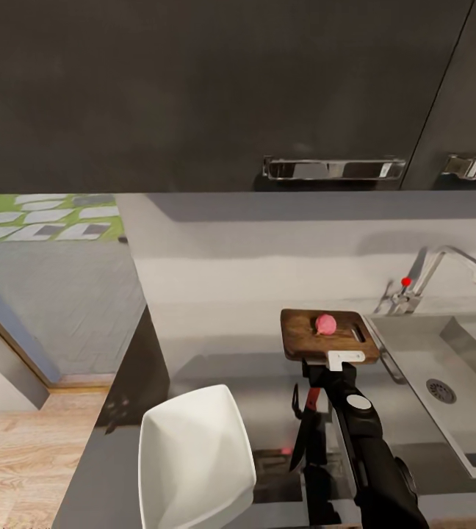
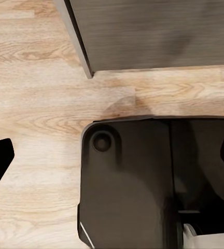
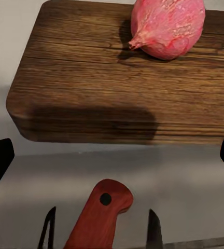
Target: In the kitchen, take the Vidalia onion out of the sink, dice it on the chopping board with the paring knife, put the diced onion into the bowl on the countertop, then place both the paring knife and the chopping board into the sink.
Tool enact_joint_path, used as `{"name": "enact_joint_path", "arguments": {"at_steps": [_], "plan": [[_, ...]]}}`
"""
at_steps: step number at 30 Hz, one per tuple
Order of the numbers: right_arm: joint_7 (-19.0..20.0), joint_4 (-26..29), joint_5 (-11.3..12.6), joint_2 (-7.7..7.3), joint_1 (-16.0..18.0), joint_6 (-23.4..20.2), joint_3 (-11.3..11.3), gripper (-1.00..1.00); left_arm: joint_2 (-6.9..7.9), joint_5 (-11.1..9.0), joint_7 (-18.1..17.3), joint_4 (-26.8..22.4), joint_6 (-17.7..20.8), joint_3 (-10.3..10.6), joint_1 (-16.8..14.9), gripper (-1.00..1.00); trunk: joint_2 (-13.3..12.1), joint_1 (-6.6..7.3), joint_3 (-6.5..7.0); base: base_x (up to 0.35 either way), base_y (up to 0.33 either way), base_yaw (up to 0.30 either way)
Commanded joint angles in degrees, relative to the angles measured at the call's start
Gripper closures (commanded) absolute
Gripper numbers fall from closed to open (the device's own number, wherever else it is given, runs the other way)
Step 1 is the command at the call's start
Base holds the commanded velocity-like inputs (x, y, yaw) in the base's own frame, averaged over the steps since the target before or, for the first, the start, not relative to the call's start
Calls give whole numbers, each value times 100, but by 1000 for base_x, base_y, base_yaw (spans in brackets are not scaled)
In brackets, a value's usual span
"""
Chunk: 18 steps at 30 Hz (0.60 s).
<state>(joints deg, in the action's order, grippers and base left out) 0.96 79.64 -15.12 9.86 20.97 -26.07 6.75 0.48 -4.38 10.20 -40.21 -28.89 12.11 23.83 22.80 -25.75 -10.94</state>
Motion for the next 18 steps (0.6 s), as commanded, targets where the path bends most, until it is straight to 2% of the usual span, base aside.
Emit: {"name": "enact_joint_path", "arguments": {"at_steps": [1, 3, 10, 18], "plan": [[10, 8, -35, 3, 4, -30, 6, -100, 5, -45, 26, -6, -11, 28, 0, -100, 12, -3, -20, 0, 0, 0], [10, 7, -35, 1, 4, -30, 38, -100, 5, -45, 26, -6, -11, 28, -1, -100, 12, -3, -38, 0, 0, 0], [31, 7, -27, 0, 5, -30, 438, -100, 5, -45, 26, 0, -11, 21, -1, -100, 12, -3, -101, 0, 0, 0], [35, 8, -26, 14, 4, -29, 475, -100, 5, -45, 26, 3, -11, 20, 1, -100, 12, -3, -174, 0, 0, 0]]}}
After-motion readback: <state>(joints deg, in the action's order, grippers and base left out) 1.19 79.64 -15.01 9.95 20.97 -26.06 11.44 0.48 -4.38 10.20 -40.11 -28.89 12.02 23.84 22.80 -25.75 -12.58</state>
